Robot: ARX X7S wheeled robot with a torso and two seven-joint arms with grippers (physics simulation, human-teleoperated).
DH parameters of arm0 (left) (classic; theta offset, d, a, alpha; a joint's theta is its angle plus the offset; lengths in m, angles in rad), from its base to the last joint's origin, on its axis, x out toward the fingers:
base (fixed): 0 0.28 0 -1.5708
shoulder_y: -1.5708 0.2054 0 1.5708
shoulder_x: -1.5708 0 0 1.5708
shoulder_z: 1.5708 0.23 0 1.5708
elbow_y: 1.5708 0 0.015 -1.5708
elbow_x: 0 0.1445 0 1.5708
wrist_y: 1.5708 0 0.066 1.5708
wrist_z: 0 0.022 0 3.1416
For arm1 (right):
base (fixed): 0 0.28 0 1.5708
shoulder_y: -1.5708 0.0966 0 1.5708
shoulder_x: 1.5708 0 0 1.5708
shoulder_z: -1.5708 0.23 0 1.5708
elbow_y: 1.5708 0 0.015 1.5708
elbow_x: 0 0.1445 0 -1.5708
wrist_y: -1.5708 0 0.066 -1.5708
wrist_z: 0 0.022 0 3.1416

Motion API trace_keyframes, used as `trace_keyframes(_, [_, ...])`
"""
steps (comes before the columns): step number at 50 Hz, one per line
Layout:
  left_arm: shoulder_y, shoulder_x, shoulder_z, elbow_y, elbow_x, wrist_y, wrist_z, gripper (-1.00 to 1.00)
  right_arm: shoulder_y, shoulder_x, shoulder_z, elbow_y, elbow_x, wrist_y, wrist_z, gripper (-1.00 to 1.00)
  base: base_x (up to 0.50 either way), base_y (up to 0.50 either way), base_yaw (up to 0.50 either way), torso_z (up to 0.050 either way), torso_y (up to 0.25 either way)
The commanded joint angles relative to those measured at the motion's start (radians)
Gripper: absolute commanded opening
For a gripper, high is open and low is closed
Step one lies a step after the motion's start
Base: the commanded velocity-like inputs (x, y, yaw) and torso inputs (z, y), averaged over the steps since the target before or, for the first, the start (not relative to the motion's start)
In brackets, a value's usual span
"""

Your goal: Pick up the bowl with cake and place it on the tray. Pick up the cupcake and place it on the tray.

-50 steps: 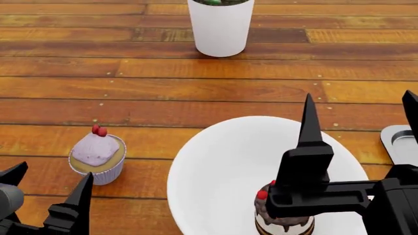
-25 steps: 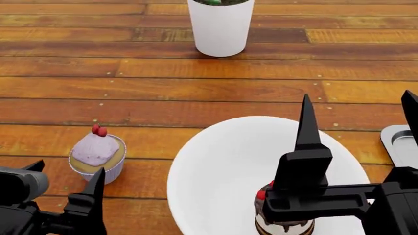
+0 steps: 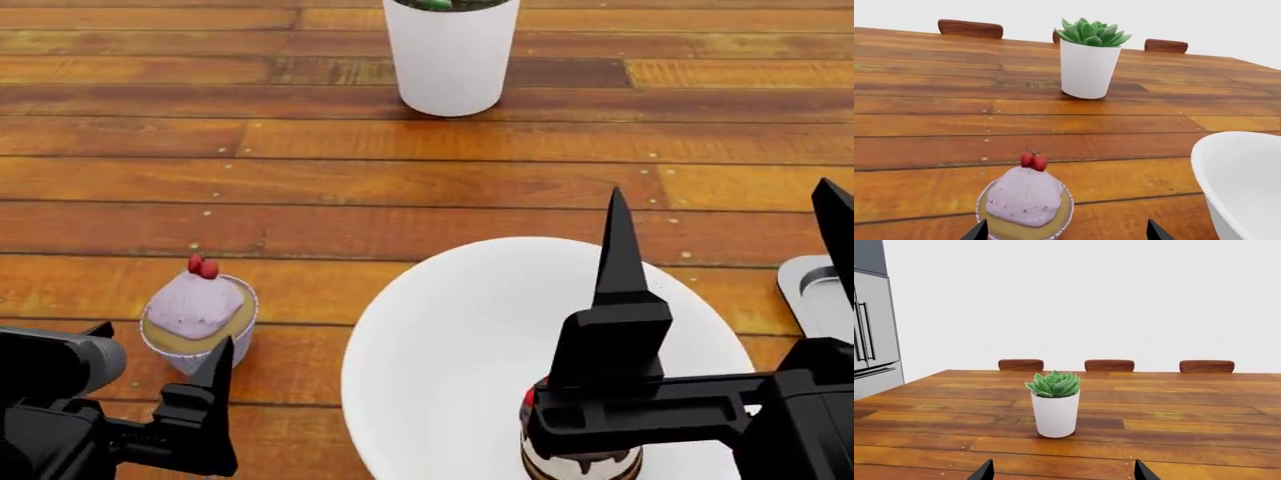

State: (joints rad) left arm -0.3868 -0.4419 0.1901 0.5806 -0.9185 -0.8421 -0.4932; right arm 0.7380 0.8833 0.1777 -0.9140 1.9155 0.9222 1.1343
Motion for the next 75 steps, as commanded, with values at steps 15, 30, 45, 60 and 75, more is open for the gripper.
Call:
trace_keyframes(15, [-0.015,0.016,0.022,-0.043,0.008,0.014,0.010,1.00,0.009,0.015,-0.005,-0.016,0.035,-0.022,0.026,1.00,0.00,0.00,0.00,0.000,0.000])
trace_keyframes(30, [0.024,0.003,0.013,-0.005,0.032,0.031,-0.034,1.00,0.001,0.020,0.002,-0.019,0.041,-0.026,0.023,1.00,0.00,0.00,0.00,0.000,0.000])
trace_keyframes(45, [0.035,0.002,0.022,-0.005,0.058,0.027,-0.074,1.00,-0.032,0.021,0.033,-0.025,0.037,-0.027,0.004,1.00,0.00,0.00,0.00,0.000,0.000])
trace_keyframes(60, [-0.002,0.038,0.054,-0.099,0.119,0.041,-0.098,1.00,-0.029,0.026,0.031,-0.028,0.050,-0.035,0.014,1.00,0.00,0.00,0.00,0.000,0.000])
trace_keyframes(75, [-0.043,0.060,0.079,-0.152,0.118,0.032,-0.088,1.00,-0.036,0.036,0.042,-0.035,0.070,-0.047,0.025,1.00,0.00,0.00,0.00,0.000,0.000])
